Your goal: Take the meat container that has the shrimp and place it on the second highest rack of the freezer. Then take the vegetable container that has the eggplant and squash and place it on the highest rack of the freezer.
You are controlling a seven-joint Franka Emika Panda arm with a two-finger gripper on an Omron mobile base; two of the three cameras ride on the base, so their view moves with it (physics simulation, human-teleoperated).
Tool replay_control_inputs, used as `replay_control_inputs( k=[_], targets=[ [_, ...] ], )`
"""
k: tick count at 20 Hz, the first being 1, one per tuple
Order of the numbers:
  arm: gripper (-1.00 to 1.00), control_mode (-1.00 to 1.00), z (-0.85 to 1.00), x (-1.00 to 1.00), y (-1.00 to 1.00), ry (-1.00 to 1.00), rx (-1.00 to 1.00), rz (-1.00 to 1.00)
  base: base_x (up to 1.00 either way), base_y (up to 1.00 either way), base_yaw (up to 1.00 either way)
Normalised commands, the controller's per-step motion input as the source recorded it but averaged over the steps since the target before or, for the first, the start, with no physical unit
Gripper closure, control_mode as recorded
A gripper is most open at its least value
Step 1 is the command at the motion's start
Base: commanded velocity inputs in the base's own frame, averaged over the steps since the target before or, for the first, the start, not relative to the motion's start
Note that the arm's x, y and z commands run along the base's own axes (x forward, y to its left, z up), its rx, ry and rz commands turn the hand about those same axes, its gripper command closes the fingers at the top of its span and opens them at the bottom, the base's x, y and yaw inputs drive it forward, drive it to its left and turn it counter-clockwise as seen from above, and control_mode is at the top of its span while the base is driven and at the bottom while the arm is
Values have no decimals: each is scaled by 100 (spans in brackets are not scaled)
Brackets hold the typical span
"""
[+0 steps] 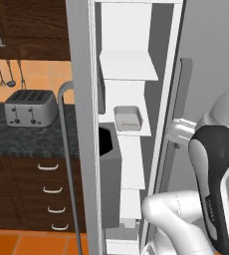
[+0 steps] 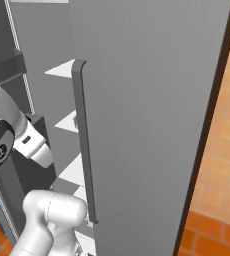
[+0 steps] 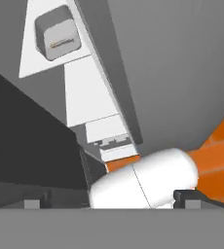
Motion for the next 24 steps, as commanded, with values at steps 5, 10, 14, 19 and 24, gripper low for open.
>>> replay_control_inputs(
  k=[5,10,14,19,24],
  targets=[
    [-100,-100,12,-22,-21,0,-15,49,0,0,0],
    [-100,-100,22,0,14,0,-7,27,0,0,0],
    [-100,-100,0,-2,38,0,-16,4,0,0,0],
    [-100,-100,0,-5,3,-1,-5,0,0,0,0],
    [-100,-100,0,0,0,-2,0,0,0,0,0]
  ],
)
